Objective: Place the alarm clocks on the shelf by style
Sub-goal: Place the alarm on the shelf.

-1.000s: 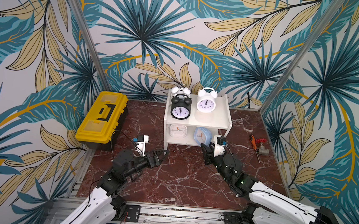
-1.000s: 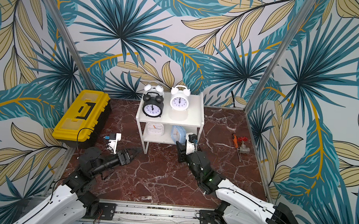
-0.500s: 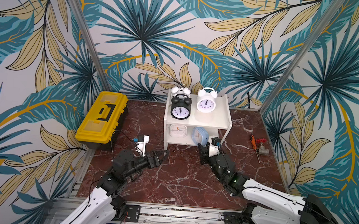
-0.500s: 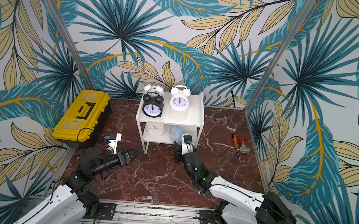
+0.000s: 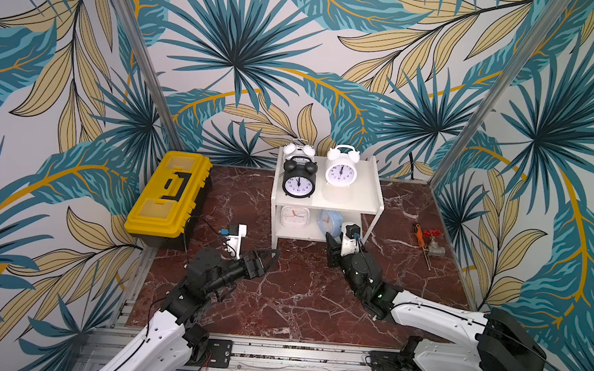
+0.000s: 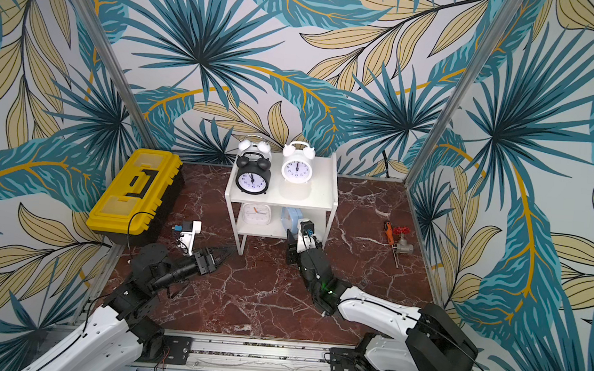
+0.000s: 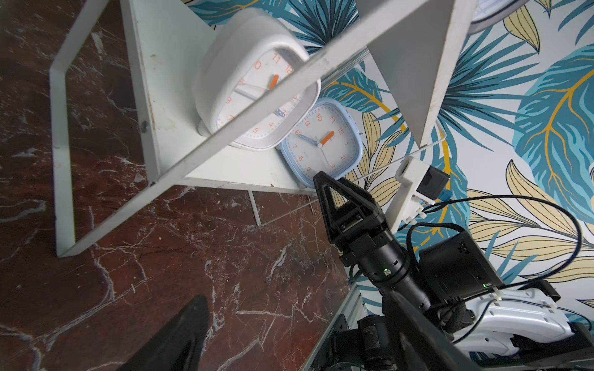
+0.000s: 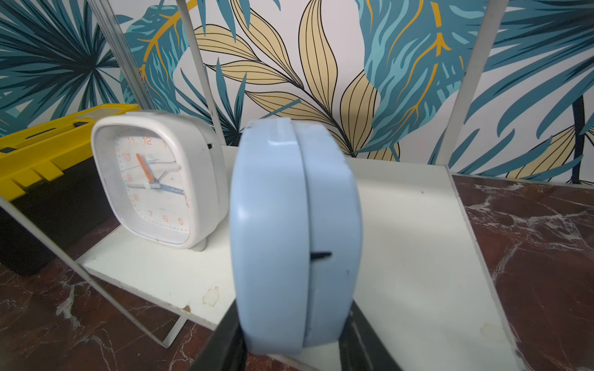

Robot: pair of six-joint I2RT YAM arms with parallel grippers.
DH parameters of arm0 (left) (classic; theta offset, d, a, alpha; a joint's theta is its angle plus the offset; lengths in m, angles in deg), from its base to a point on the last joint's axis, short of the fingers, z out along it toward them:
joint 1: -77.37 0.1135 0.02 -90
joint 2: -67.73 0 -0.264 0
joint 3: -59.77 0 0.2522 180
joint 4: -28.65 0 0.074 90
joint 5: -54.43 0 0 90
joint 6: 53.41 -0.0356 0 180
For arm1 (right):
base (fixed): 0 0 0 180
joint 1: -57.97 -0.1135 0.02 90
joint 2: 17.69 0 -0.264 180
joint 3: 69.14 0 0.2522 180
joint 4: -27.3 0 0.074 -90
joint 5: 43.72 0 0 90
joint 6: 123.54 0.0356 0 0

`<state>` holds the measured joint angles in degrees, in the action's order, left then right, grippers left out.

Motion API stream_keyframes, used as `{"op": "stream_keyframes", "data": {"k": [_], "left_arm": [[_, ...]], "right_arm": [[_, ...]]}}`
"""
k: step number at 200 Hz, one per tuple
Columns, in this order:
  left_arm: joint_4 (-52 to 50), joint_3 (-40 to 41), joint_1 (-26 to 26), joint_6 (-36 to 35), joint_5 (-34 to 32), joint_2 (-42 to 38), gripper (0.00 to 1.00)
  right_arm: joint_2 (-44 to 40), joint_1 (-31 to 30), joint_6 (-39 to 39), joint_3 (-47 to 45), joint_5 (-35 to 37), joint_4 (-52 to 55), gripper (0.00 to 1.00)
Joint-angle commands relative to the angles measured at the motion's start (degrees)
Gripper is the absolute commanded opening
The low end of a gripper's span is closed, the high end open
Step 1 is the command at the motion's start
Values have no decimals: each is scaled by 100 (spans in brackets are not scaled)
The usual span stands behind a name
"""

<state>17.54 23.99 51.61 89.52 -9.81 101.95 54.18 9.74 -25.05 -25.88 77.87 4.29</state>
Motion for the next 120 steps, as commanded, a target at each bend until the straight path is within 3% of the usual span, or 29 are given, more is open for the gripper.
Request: {"op": "stream_keyframes", "data": {"k": [1, 120], "left_arm": [[33, -154, 40, -76, 22, -39, 88], [119, -75, 36, -87, 29, -20, 85]], "right_arm": [[208, -20, -108, 64, 172, 170, 46], [186, -18, -251, 301, 318, 389, 49]]}}
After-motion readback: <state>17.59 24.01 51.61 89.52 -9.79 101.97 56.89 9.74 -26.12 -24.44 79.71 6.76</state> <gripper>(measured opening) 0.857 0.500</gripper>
